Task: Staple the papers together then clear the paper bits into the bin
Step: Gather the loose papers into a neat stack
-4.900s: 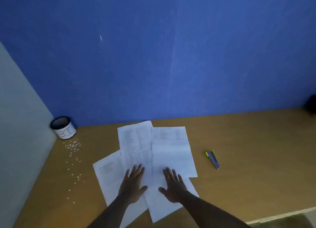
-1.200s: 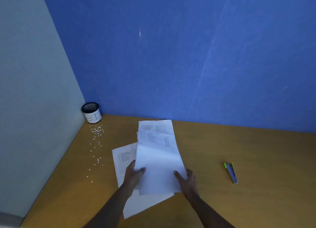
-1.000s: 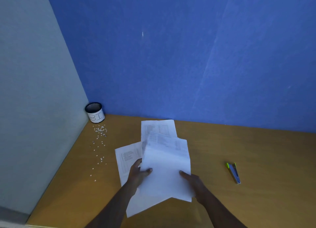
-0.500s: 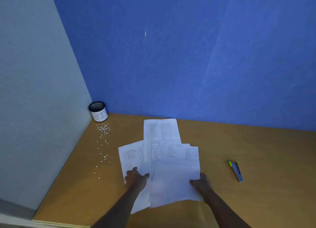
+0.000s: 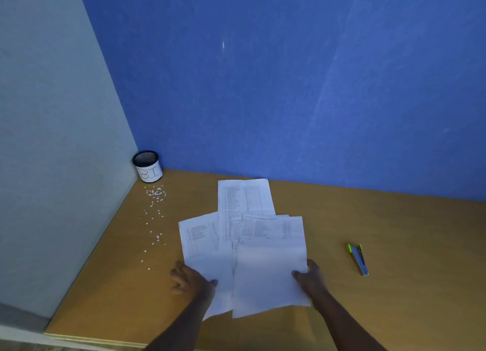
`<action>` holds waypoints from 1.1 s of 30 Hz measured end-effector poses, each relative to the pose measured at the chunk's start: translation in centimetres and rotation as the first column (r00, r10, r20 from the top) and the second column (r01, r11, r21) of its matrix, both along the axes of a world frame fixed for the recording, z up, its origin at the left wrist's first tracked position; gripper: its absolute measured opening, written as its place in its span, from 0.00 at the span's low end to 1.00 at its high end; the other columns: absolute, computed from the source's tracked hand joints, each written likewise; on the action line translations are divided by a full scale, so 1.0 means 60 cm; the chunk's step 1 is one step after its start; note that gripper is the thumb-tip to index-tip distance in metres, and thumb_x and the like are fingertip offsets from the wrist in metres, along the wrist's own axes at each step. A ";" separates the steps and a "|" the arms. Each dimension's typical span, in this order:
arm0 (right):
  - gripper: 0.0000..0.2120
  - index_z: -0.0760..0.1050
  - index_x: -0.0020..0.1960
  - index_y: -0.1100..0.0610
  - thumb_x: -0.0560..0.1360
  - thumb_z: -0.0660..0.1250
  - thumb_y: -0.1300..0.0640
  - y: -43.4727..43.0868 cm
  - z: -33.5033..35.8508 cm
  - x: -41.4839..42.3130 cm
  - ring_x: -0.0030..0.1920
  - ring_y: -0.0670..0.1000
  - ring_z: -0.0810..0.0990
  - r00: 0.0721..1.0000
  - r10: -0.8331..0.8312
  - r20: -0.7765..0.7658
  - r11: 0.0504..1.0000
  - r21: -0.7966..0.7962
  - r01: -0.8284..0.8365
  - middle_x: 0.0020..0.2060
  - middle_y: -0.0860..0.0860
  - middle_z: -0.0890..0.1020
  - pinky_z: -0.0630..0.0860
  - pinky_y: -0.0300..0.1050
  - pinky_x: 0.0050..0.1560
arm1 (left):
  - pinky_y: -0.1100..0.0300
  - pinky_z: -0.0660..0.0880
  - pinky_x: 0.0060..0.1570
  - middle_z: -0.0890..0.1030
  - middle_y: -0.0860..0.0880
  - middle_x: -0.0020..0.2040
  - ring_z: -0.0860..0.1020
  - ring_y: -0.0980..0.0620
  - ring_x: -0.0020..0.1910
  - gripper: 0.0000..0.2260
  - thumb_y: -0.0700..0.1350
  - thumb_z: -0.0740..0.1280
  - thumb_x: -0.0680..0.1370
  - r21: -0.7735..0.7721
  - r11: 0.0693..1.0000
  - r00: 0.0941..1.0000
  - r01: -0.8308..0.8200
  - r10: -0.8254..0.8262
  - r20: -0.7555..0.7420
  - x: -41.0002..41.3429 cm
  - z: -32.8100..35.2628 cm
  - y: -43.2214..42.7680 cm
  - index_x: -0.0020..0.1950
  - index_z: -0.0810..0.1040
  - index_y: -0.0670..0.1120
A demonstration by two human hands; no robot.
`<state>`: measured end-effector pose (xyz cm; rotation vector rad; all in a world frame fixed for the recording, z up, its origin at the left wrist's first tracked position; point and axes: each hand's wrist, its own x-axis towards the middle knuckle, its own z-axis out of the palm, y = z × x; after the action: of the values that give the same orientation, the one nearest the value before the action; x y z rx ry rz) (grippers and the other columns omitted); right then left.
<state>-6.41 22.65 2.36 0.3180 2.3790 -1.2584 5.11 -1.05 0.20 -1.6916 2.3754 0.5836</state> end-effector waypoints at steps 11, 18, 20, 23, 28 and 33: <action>0.20 0.73 0.62 0.62 0.71 0.69 0.63 -0.001 -0.004 0.000 0.50 0.60 0.80 1.000 0.028 -0.002 0.999 0.023 -0.028 0.53 0.60 0.81 0.75 0.48 0.45 | 0.42 0.70 0.63 0.69 0.35 0.67 0.71 0.35 0.63 0.30 0.36 0.71 0.73 0.361 0.929 0.819 -0.081 0.269 -0.507 -0.007 -0.009 -0.019 0.71 0.61 0.37; 0.16 0.73 0.62 0.60 0.75 0.67 0.60 -0.027 -0.004 -0.001 0.50 0.57 0.79 0.989 0.148 -0.012 0.987 -0.055 -0.148 0.52 0.56 0.80 0.74 0.48 0.47 | 0.47 0.67 0.64 0.74 0.40 0.64 0.72 0.38 0.64 0.17 0.37 0.63 0.79 0.451 0.890 0.757 0.074 0.245 -0.606 -0.001 -0.014 -0.048 0.67 0.69 0.33; 0.16 0.73 0.62 0.61 0.75 0.66 0.61 -0.045 0.000 -0.003 0.51 0.57 0.79 0.988 0.154 -0.008 0.984 -0.089 -0.154 0.54 0.56 0.80 0.74 0.47 0.48 | 0.47 0.67 0.63 0.73 0.41 0.63 0.71 0.38 0.65 0.18 0.38 0.62 0.80 0.484 0.871 0.731 0.083 0.277 -0.623 -0.006 -0.006 -0.050 0.68 0.68 0.33; 0.16 0.73 0.62 0.61 0.75 0.66 0.61 -0.073 0.004 -0.011 0.53 0.57 0.79 0.988 0.155 -0.010 0.981 -0.117 -0.155 0.56 0.57 0.80 0.75 0.47 0.49 | 0.50 0.69 0.60 0.75 0.39 0.63 0.73 0.39 0.62 0.17 0.42 0.63 0.80 0.496 0.857 0.713 0.136 0.263 -0.650 -0.006 -0.008 -0.052 0.66 0.70 0.35; 0.20 0.68 0.67 0.62 0.76 0.65 0.60 -0.107 0.000 -0.023 0.59 0.58 0.77 0.983 0.183 0.010 0.978 -0.106 -0.181 0.61 0.57 0.76 0.74 0.49 0.58 | 0.45 0.72 0.63 0.76 0.43 0.64 0.75 0.41 0.62 0.24 0.48 0.70 0.75 0.590 0.796 0.715 0.138 0.332 -0.615 -0.016 -0.020 -0.062 0.68 0.71 0.41; 0.17 0.68 0.66 0.59 0.78 0.62 0.56 -0.133 0.002 -0.027 0.57 0.55 0.77 0.959 0.278 0.051 0.958 -0.095 -0.272 0.60 0.56 0.77 0.73 0.44 0.50 | 0.52 0.75 0.48 0.81 0.40 0.56 0.79 0.42 0.51 0.20 0.41 0.74 0.71 0.624 0.763 0.742 0.167 0.320 -0.589 -0.027 -0.019 -0.068 0.62 0.76 0.39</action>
<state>-8.02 14.69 2.49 -0.0019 2.2144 -1.1972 3.52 -5.14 -0.92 -1.3716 2.0115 2.0681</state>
